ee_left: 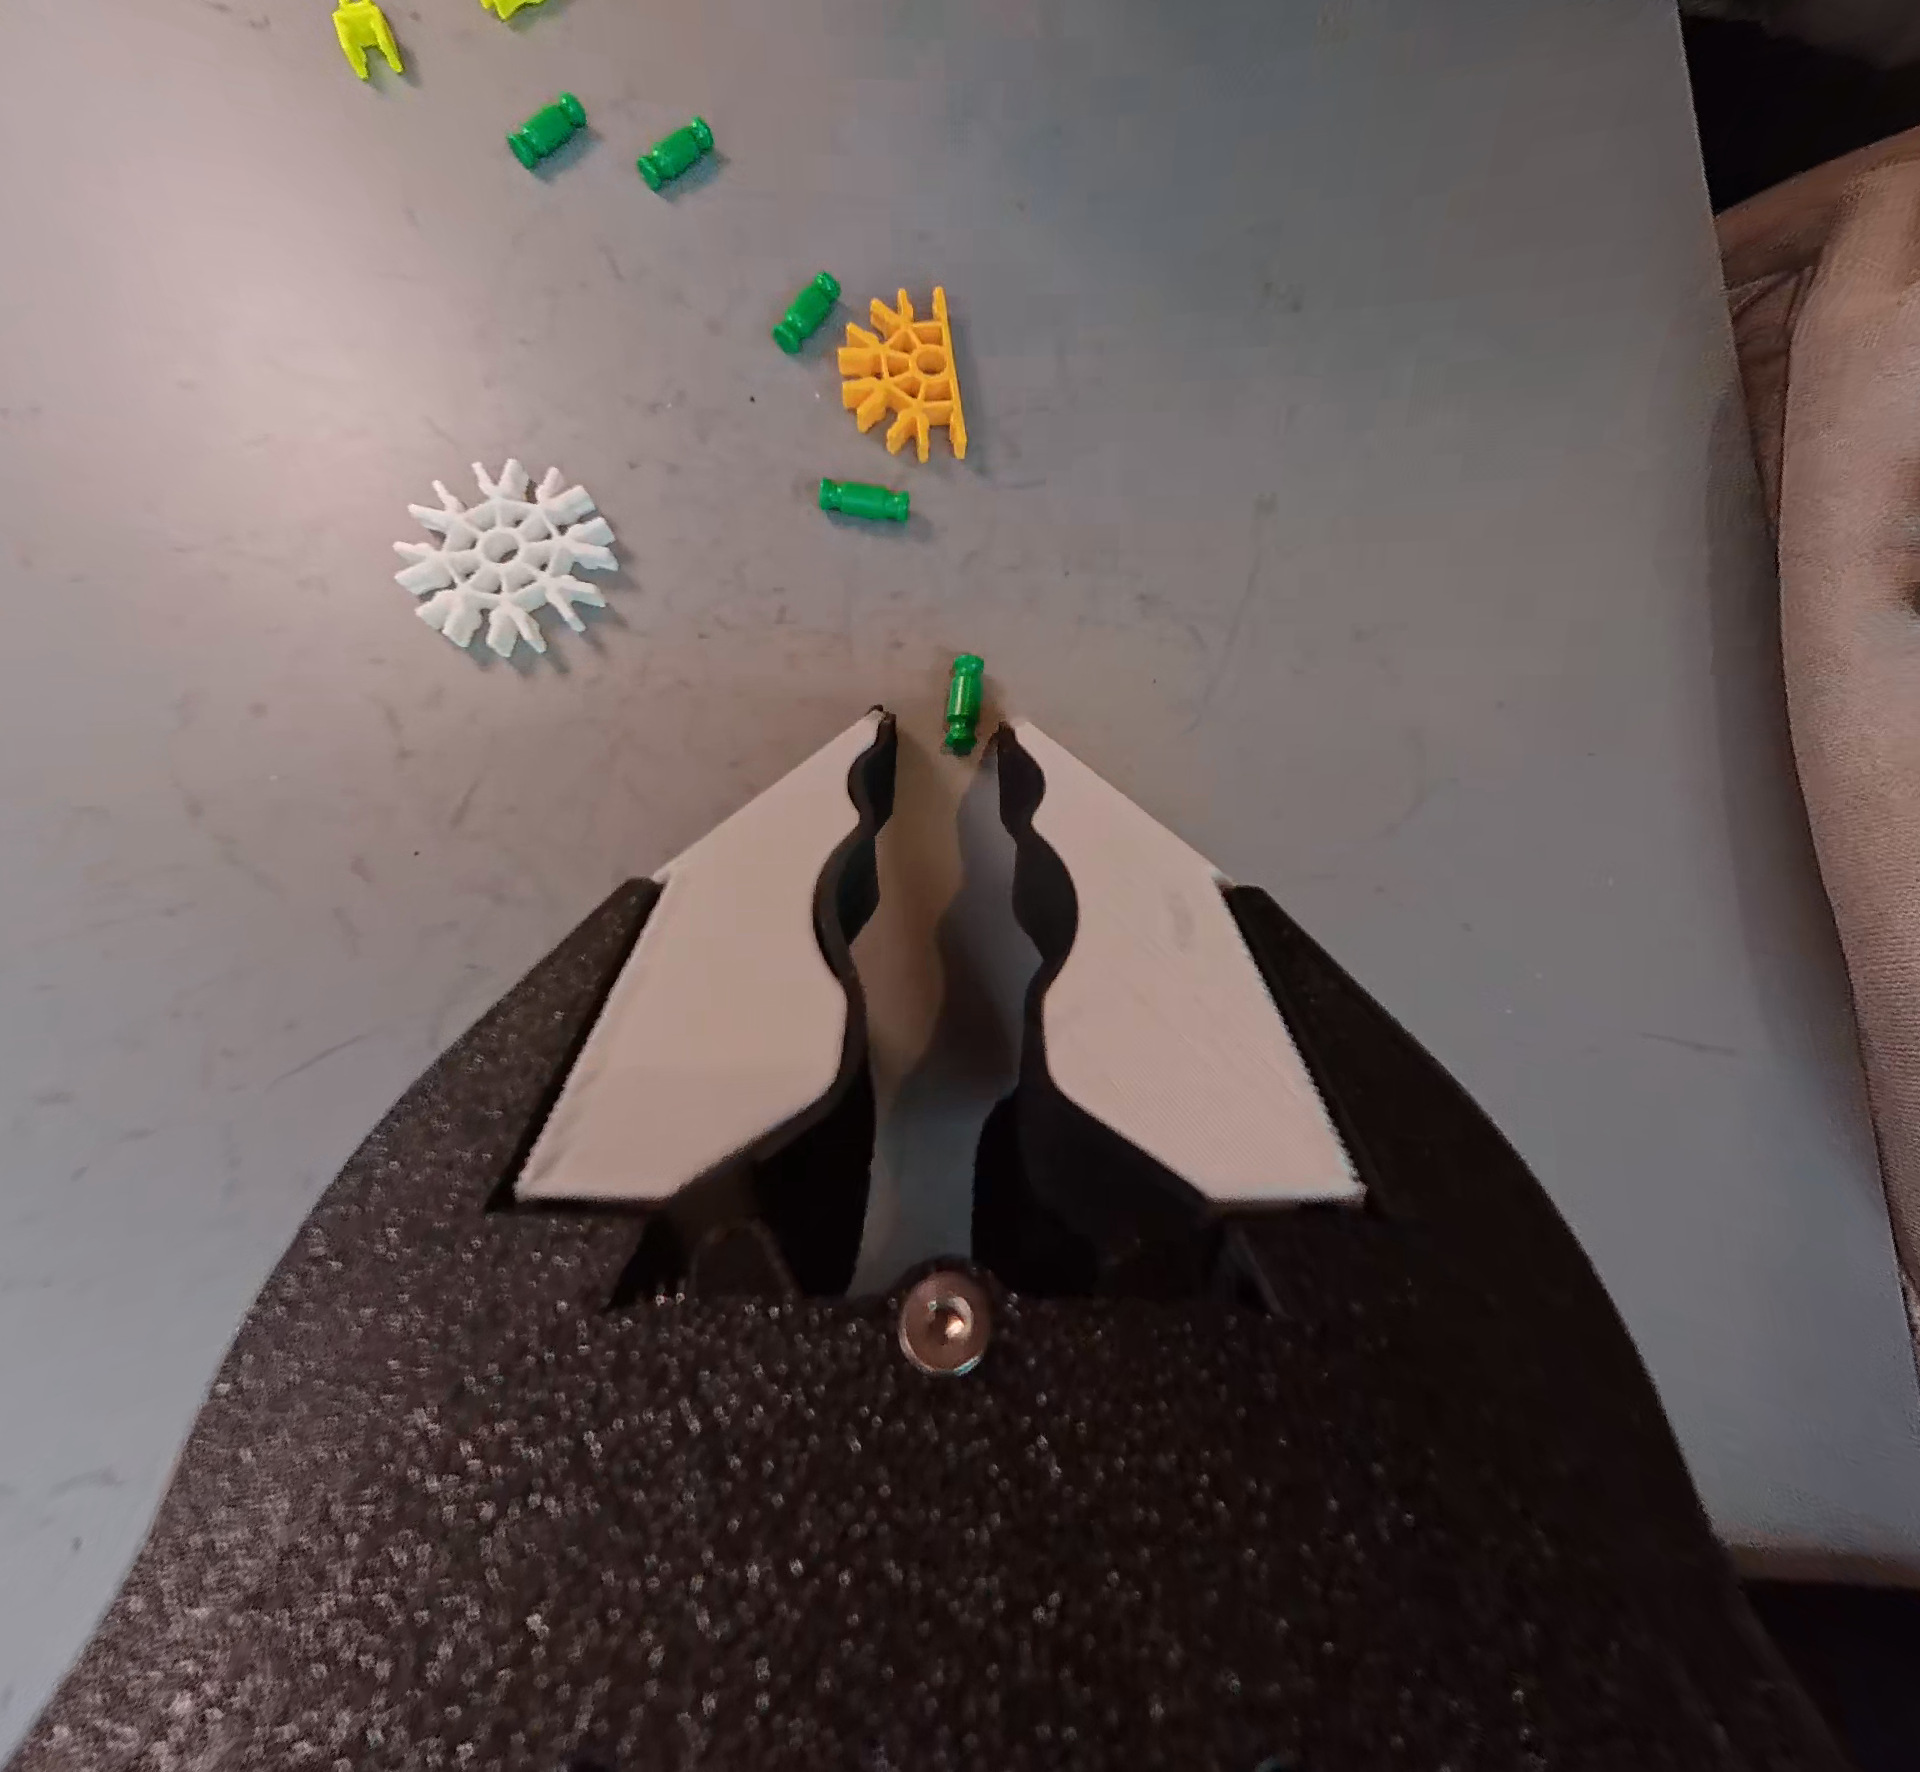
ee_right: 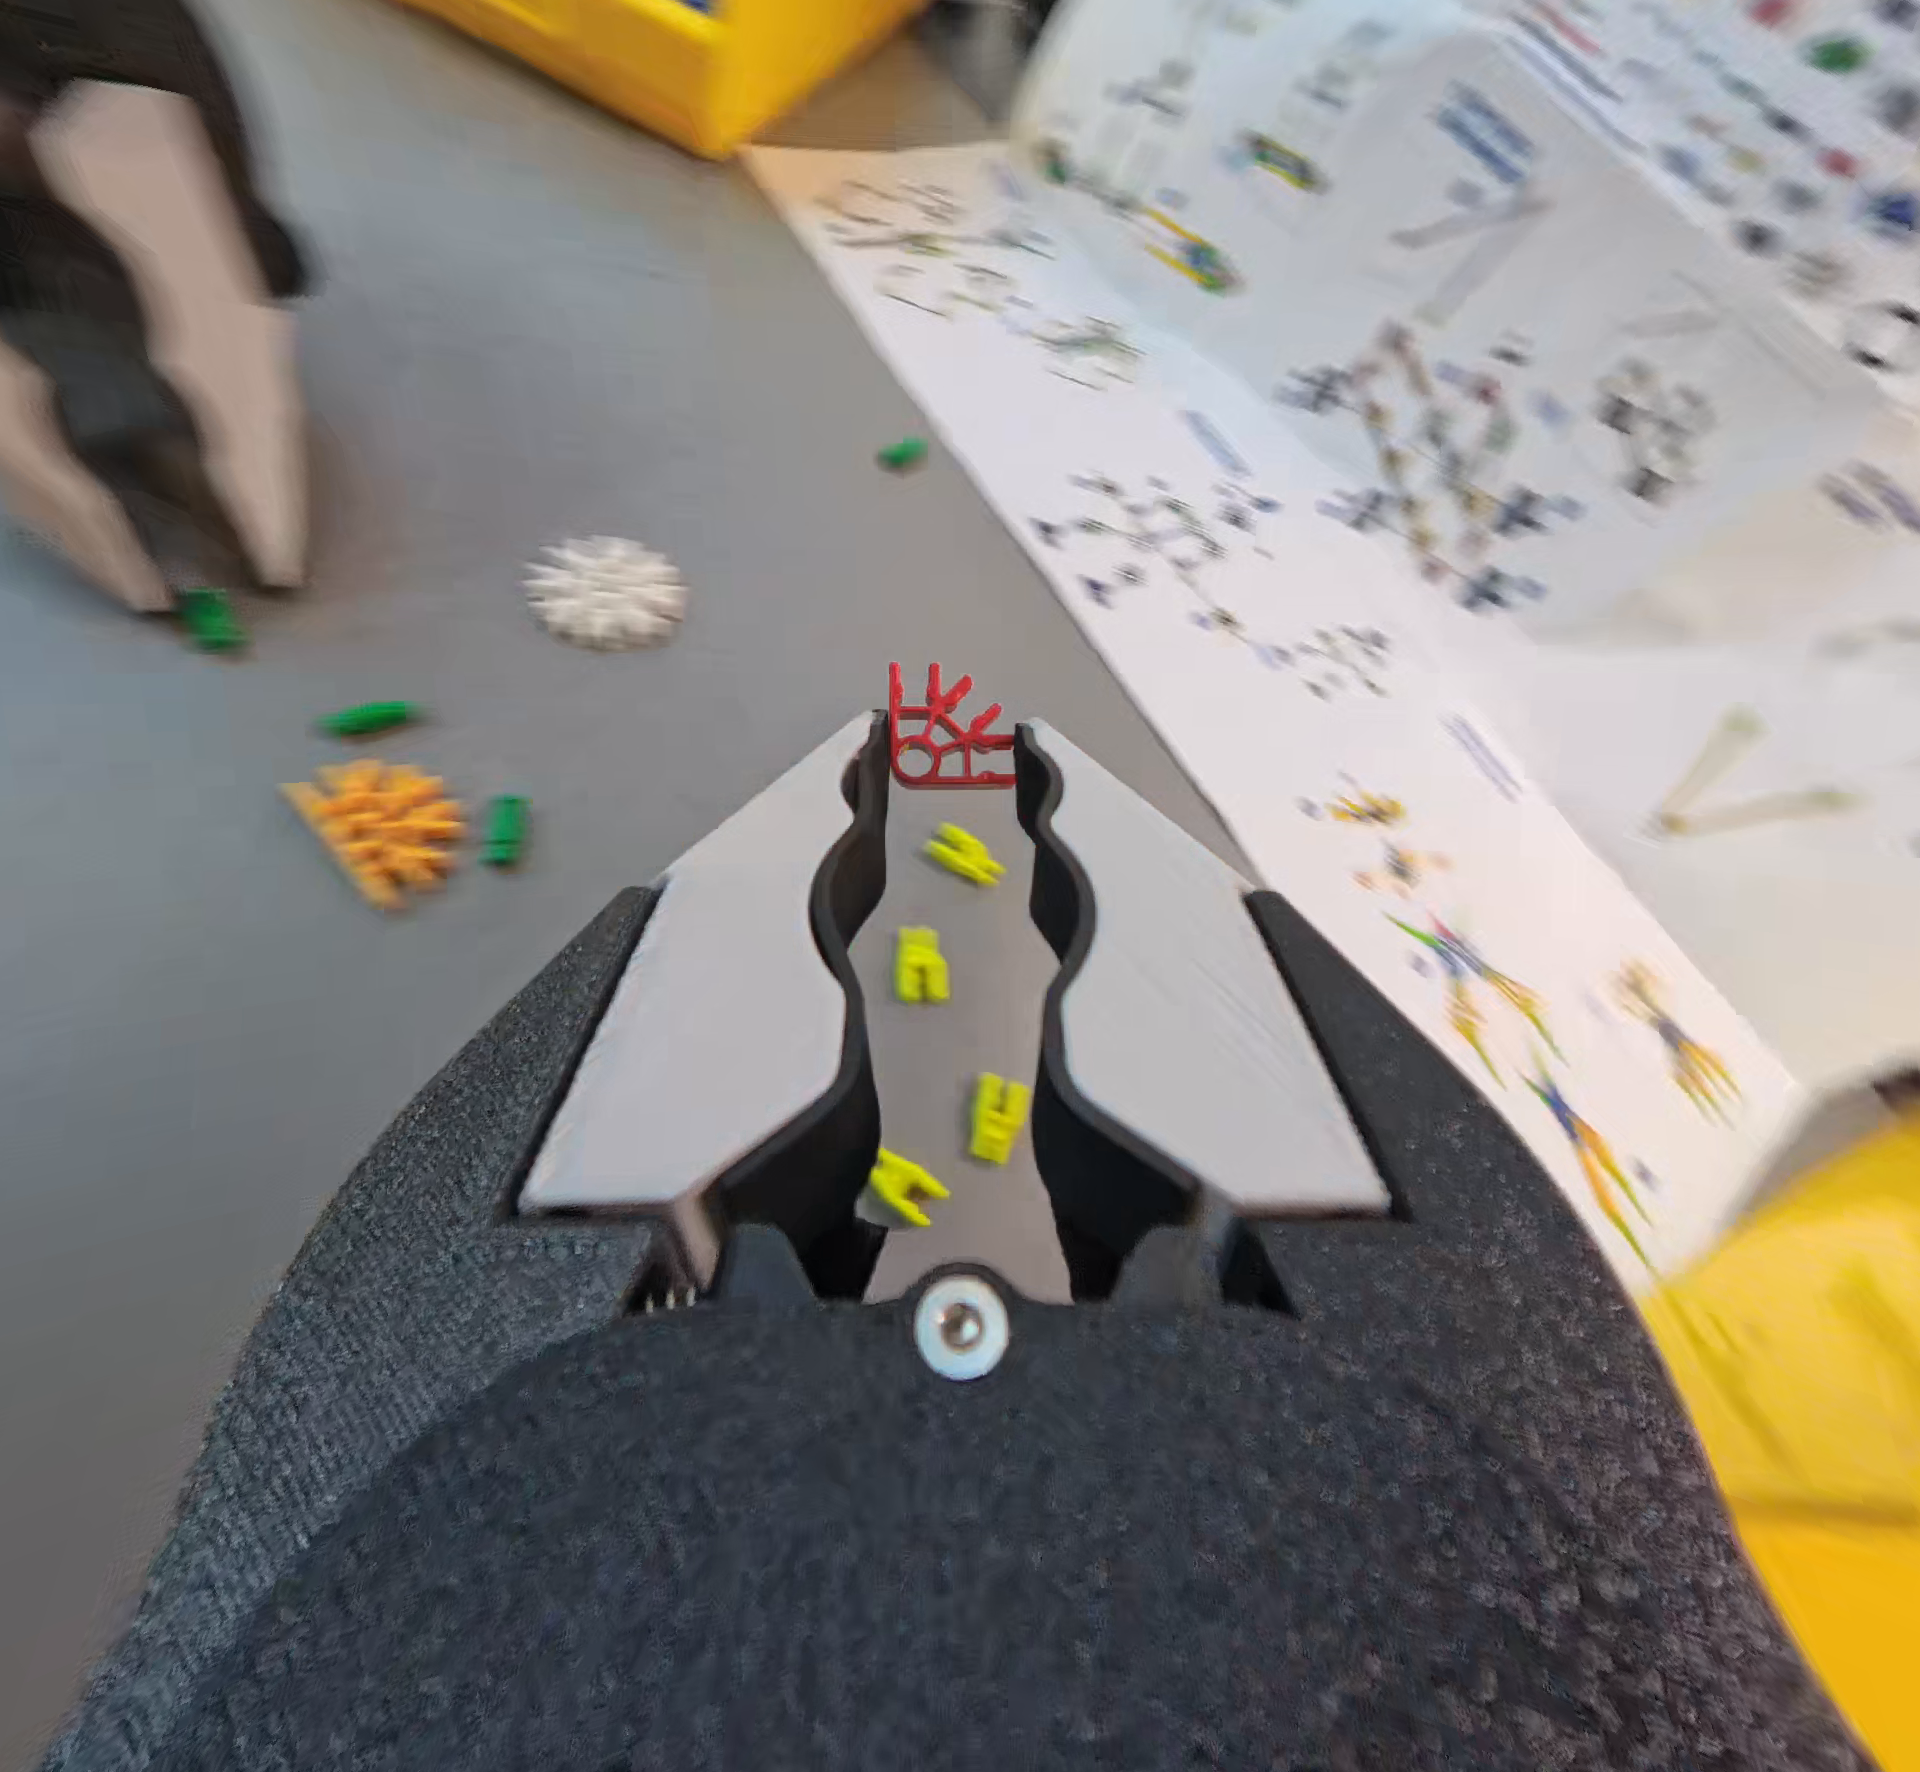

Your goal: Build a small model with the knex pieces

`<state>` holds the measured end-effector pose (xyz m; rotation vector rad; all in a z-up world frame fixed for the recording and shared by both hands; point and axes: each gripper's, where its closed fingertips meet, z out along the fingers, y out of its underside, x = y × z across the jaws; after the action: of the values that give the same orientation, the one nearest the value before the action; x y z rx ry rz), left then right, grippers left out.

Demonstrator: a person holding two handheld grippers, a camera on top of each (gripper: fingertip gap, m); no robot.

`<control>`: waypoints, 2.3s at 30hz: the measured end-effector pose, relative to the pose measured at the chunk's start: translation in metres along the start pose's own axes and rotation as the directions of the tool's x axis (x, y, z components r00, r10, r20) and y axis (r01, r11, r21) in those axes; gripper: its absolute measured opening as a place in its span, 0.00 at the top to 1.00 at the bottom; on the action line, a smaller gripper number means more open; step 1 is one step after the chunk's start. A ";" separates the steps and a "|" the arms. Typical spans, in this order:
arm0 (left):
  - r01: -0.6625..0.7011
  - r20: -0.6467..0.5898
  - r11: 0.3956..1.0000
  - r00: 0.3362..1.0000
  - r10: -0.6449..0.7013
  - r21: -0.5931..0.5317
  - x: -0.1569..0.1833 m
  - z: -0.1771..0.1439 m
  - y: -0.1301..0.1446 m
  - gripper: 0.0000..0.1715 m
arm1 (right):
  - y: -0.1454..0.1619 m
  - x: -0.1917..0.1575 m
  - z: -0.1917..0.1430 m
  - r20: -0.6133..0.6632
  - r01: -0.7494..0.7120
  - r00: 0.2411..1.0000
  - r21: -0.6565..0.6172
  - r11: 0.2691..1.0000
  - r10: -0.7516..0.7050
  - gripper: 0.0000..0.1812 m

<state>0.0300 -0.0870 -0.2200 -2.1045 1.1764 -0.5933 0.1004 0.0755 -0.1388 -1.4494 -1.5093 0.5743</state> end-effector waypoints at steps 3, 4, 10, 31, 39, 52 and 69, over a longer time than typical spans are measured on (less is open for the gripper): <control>-0.006 0.010 1.000 1.000 0.006 -0.003 -0.002 0.000 0.000 0.90 | 0.050 0.066 -0.005 -0.241 -0.161 0.962 -0.117 0.980 0.129 0.87; -0.007 0.011 1.000 1.000 0.007 -0.003 -0.002 0.000 0.000 0.91 | 0.064 0.074 -0.004 -0.269 -0.219 0.947 -0.146 0.965 0.174 0.88; -0.012 0.024 1.000 1.000 0.012 -0.006 -0.002 0.001 0.000 0.91 | 0.107 0.069 0.008 -0.276 -0.319 0.932 -0.313 0.895 0.236 0.88; 0.005 0.006 1.000 1.000 -0.005 0.013 -0.002 0.002 -0.001 0.97 | 0.034 -0.134 0.002 0.577 0.193 0.809 -0.082 0.978 -0.111 0.78; 0.011 -0.038 0.999 0.999 -0.010 0.048 0.003 -0.002 -0.004 0.97 | 0.037 -0.140 0.013 0.554 0.226 0.823 -0.117 0.967 -0.126 0.89; 0.054 0.083 0.992 0.995 -0.063 0.113 -0.023 -0.007 -0.012 0.85 | 0.025 0.060 0.021 -0.214 -0.098 0.974 -0.070 0.993 0.081 0.89; -0.143 -0.105 0.990 0.984 0.141 -0.010 0.027 -0.002 0.006 0.95 | 0.035 0.068 0.015 -0.253 -0.117 0.961 -0.010 0.993 0.110 0.84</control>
<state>0.0386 -0.1133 -0.2209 -2.0040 1.3815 -0.6345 0.1147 0.1506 -0.1548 -1.5725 -1.2438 0.4214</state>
